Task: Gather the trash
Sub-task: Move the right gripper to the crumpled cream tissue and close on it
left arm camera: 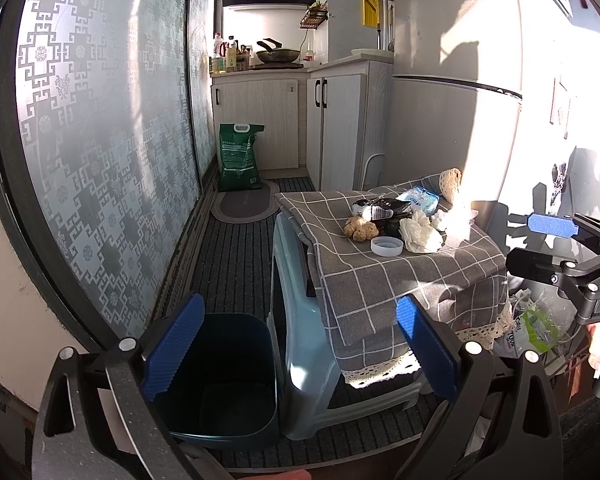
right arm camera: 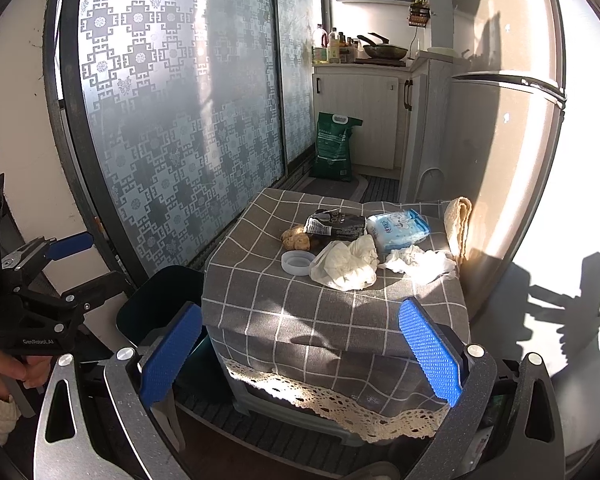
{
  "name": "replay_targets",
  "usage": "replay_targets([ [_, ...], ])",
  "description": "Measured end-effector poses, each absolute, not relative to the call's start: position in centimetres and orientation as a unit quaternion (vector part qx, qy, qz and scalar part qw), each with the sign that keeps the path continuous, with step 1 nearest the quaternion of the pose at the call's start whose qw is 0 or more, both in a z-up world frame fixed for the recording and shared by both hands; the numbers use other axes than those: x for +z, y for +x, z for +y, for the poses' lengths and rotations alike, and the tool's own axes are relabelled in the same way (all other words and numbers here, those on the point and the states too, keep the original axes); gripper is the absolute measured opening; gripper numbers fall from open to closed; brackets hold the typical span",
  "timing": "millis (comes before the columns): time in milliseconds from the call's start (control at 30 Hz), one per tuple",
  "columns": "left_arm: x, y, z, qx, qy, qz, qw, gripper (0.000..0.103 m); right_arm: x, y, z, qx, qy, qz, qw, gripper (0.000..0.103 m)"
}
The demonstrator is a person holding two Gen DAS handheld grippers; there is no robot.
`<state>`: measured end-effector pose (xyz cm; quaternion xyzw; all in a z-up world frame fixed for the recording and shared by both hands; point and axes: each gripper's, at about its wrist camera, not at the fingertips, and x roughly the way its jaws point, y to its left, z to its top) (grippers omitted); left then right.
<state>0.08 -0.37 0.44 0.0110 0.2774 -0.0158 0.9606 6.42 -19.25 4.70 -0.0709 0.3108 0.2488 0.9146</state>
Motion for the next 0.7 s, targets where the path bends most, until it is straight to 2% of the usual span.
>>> replay_targets([
  [33, 0.4, 0.2, -0.5, -0.017, 0.013, 0.277, 0.961, 0.095, 4.7, 6.6, -19.2, 0.249, -0.070, 0.313, 0.914, 0.100],
  [100, 0.3, 0.8, -0.6, -0.024, 0.017, 0.279, 0.960, 0.084, 4.7, 6.8, -19.3, 0.250, -0.071, 0.316, 0.913, 0.093],
  [133, 0.3, 1.0, -0.7, -0.028, 0.017, 0.279, 0.960, 0.084, 4.7, 7.0, -19.4, 0.248, -0.070, 0.319, 0.912, 0.088],
  [200, 0.4, 1.4, -0.9, -0.046, 0.018, 0.280, 0.959, 0.084, 4.6, 7.3, -19.6, 0.248, -0.065, 0.325, 0.911, 0.086],
  [267, 0.5, 1.9, -1.3, -0.062, 0.019, 0.284, 0.957, 0.082, 4.7, 7.7, -19.7, 0.248, -0.062, 0.329, 0.909, 0.079],
  [433, 0.7, 3.5, -2.4, -0.105, 0.041, 0.292, 0.950, 0.077, 4.6, 8.9, -20.3, 0.248, -0.052, 0.344, 0.904, 0.072],
  [500, 0.6, 4.5, -2.7, -0.117, 0.052, 0.299, 0.946, 0.069, 4.5, 9.3, -20.4, 0.252, -0.048, 0.351, 0.901, 0.069],
  [700, -0.2, 7.9, -3.7, -0.156, 0.070, 0.327, 0.929, 0.060, 4.5, 11.4, -20.8, 0.259, -0.043, 0.367, 0.893, 0.062],
])
